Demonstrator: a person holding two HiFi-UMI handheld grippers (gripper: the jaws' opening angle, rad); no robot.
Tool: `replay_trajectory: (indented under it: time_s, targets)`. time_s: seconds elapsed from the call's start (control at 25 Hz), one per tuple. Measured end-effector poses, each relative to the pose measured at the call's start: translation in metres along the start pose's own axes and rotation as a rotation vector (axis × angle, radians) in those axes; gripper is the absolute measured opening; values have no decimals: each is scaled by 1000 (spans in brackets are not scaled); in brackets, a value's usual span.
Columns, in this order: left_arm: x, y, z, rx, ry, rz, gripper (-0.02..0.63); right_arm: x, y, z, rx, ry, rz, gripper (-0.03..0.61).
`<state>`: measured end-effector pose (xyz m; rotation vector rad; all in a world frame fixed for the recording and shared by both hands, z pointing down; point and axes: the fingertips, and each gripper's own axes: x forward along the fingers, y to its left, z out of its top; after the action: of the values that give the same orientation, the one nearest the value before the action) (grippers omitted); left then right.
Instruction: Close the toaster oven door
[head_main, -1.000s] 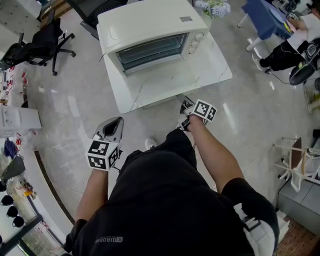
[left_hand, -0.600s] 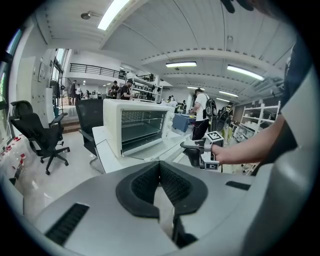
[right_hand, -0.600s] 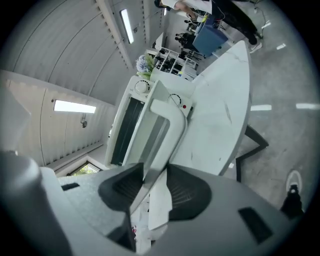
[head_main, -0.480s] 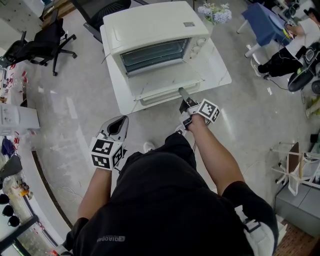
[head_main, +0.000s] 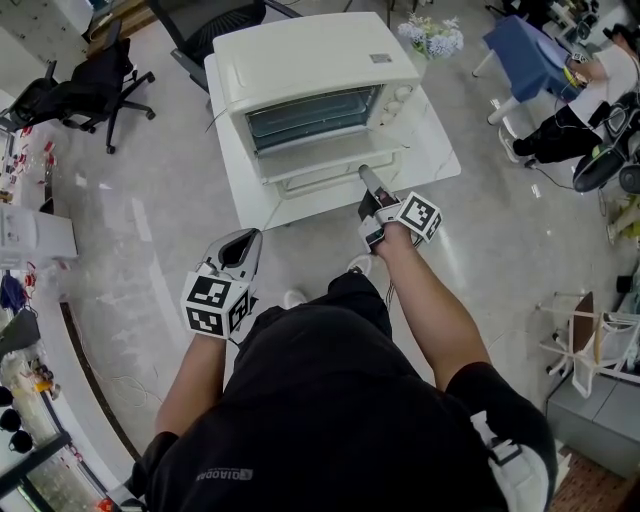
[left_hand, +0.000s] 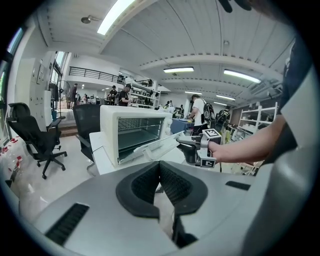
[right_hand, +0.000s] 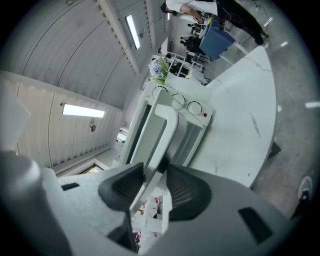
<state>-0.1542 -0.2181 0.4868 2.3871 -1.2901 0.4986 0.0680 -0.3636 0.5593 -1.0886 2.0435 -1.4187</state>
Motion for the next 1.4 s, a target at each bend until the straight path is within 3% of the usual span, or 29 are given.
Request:
replay_trajectory:
  time_s: [1.4]
  targets:
    - [14, 27, 14, -24, -27, 63, 3, 80, 57, 58, 3, -28, 138, 149]
